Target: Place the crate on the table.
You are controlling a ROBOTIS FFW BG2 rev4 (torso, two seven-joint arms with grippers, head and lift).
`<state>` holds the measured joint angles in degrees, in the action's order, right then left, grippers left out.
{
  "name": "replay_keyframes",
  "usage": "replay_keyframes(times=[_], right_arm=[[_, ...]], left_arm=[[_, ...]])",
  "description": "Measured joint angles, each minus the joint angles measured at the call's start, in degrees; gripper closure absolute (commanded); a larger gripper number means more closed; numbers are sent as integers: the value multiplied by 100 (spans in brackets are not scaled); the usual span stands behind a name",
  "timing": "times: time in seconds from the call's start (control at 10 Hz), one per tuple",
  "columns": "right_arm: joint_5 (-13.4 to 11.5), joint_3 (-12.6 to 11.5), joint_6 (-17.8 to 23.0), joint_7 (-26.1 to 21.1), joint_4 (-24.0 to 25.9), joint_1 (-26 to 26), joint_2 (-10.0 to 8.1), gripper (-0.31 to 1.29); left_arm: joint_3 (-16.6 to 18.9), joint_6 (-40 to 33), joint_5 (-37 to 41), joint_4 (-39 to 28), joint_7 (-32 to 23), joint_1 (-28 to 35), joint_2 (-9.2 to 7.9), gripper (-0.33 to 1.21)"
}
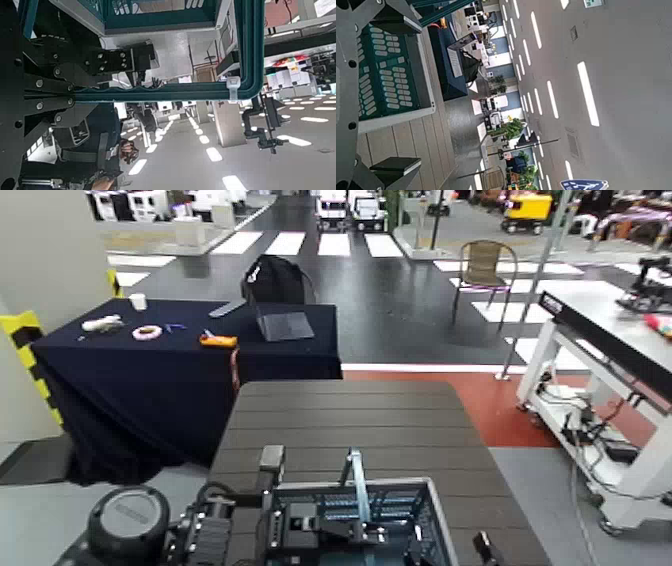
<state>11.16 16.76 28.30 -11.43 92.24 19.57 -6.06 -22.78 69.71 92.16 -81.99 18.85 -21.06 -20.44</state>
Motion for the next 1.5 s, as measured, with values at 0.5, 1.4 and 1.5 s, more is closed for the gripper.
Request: replay_keyframes(times=[0.5, 1.4, 1.5], right_arm=[[29, 53, 7, 0, -29, -35, -7, 13], [54, 99, 35, 0, -54, -67, -9, 13], [58, 100, 40, 0, -50, -68, -9, 13]], left_arm=[[-625, -347, -928, 893, 1186, -884, 244, 120], [-1134, -1050, -2519, 2728, 2572, -1999, 890, 120], [-1152, -1129, -2590, 2855, 2631, -2086, 932, 120]])
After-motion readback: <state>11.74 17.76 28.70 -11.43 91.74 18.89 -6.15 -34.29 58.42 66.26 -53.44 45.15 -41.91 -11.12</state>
